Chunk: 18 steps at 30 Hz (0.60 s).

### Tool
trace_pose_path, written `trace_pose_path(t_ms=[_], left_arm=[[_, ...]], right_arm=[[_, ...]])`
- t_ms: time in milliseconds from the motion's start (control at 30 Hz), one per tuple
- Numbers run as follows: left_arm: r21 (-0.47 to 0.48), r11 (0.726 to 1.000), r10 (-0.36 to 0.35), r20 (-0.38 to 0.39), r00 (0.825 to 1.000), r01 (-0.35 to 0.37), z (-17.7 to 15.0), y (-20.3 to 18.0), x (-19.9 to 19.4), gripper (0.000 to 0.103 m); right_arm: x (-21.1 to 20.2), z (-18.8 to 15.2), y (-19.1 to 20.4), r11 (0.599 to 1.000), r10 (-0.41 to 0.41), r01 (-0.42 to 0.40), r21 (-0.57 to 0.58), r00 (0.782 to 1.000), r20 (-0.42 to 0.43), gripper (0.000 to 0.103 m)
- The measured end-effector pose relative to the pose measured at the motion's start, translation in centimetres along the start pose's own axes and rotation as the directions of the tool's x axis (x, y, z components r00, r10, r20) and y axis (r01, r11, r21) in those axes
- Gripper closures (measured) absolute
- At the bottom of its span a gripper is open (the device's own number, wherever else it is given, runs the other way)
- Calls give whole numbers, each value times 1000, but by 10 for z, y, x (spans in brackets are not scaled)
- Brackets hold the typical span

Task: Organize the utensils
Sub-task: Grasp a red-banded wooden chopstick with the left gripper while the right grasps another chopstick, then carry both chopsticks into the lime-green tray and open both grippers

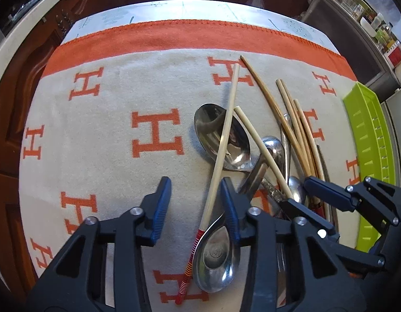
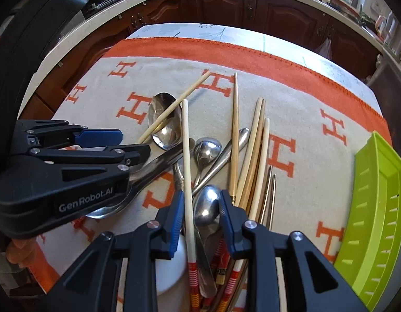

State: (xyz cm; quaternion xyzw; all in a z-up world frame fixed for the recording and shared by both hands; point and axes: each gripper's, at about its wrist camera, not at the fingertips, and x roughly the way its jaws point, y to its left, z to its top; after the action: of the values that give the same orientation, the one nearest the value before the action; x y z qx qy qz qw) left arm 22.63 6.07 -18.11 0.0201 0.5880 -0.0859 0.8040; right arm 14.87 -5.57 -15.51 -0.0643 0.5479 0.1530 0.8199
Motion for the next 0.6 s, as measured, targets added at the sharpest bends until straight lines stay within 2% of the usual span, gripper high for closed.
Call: trace_pose_path(t_ms=[33,67,100,200,267,500,600], left_arm=[[5,1000,11,4,1000,-11,-1,-1,-1,81],[5,1000,16,8,1000,-16,-1,-3,-1,96],[-2,1000,16,5,1000,-16,-1,-3,0,99],[-36,999,12,2,1000,-12,-3,2,-3,99],[-47,999,18,17,1000,-18,-6,7,-12,100],[-64,998,26,88,996,-21,-21,19,-65,100],[-52,999,12,108,994,-6,-29,13,-89,100]], right_arm=[[-1,0,1,1000,-19,19,-9,1000,9,94],[-2,0,0,1000,-13,13,-8,1000,13,98],[-2,-1,-2,1000,9,-9,2,1000,14,98],[-9,-2,-7,999,32,-34,31,998,46,98],[-19,-3,-14,995,75,-80,65,995,68,98],[-61,-16,-41,959,173,-200,199,974,147,98],[-81,-29,-53,943,177,-218,250,968,176,98]])
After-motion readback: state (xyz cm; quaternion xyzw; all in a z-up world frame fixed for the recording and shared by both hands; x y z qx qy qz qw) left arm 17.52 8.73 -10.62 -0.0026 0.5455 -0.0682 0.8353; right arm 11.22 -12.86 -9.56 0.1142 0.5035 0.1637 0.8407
